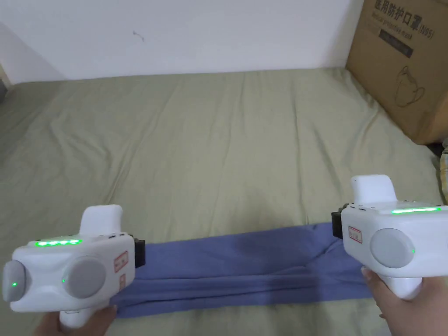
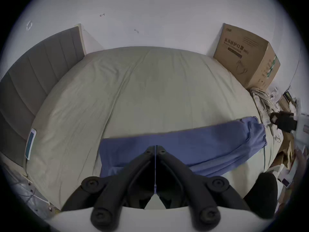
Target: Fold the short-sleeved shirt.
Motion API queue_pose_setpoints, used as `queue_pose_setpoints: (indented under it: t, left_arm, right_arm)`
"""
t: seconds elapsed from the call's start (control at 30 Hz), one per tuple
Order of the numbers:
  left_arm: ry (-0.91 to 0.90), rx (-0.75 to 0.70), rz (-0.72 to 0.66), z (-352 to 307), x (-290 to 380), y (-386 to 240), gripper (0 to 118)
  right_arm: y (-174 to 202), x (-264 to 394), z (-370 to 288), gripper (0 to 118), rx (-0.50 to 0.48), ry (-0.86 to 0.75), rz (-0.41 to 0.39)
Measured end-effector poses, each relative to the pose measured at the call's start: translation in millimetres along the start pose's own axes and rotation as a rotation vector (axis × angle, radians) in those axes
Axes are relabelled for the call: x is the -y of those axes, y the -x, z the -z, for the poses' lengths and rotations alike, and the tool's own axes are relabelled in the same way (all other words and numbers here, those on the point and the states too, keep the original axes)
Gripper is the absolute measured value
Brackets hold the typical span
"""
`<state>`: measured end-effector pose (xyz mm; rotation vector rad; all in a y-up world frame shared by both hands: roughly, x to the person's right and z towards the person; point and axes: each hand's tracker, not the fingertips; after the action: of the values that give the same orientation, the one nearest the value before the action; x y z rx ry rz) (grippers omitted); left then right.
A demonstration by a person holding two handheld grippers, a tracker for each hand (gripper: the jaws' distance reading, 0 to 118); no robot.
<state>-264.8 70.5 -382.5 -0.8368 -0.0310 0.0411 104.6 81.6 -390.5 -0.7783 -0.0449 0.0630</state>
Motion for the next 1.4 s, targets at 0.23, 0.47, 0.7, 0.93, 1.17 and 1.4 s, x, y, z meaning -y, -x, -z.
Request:
queue_pose_setpoints:
  t: [0.23, 0.47, 0.7, 0.93, 1.17, 1.4]
  left_arm:
    - [0.045, -0.015, -0.058, 13, 4, 33, 0]
    - [0.067, 0.269, -0.360, 44, 11, 169, 41]
    - [0.106, 0.711, -0.654, 91, 45, 225, 118]
    - [0.136, 1.030, -0.714, 143, 65, 205, 118]
    - [0.176, 1.132, -0.768, 165, 67, 183, 76]
    - [0.214, 0.767, -0.596, 156, 64, 167, 6]
  right_arm:
    - [21, 2, 23, 0, 0.049, 0.033, 0.002]
    - [42, -14, 45, 0, 0.090, 0.063, -0.009]
    - [61, -14, 60, 0, 0.042, 0.115, -0.035]
    - [56, -16, 63, 0, -0.029, 0.150, -0.038]
    - [52, -20, 65, 0, -0.044, 0.158, -0.053]
    - [42, -13, 66, 0, -0.035, 0.178, -0.034]
